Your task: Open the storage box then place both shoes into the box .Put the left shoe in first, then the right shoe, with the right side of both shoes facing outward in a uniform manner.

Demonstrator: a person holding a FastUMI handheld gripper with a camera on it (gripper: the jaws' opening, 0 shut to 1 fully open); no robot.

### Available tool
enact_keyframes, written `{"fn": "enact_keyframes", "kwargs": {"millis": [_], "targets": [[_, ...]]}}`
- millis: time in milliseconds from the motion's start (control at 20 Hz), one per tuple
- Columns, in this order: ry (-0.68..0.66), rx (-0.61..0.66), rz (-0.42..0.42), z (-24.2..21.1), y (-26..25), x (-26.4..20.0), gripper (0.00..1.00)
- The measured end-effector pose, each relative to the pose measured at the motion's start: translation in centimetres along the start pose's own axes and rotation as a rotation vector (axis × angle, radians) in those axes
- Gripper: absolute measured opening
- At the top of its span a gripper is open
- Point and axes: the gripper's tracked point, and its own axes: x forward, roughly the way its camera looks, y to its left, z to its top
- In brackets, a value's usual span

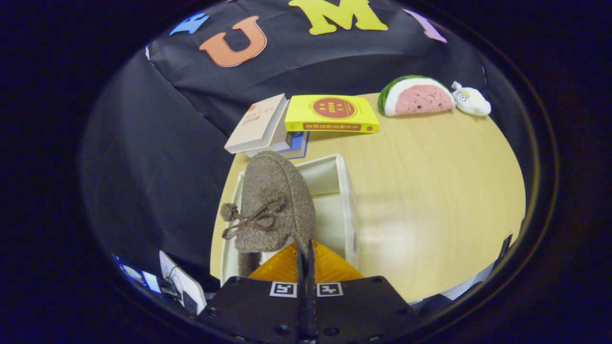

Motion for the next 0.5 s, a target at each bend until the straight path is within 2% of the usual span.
{"fn": "enact_keyframes", "kwargs": {"millis": [100, 300, 500], "targets": [[-0.036, -0.017, -0.047, -0.4, -0.7, 1.2, 0.00], [-0.047, -0.006, -0.035, -1.7, -0.7, 2.3, 0.01], [-0.124, -0.035, -0.075, -2.0, -1.0, 1.7, 0.03]]}}
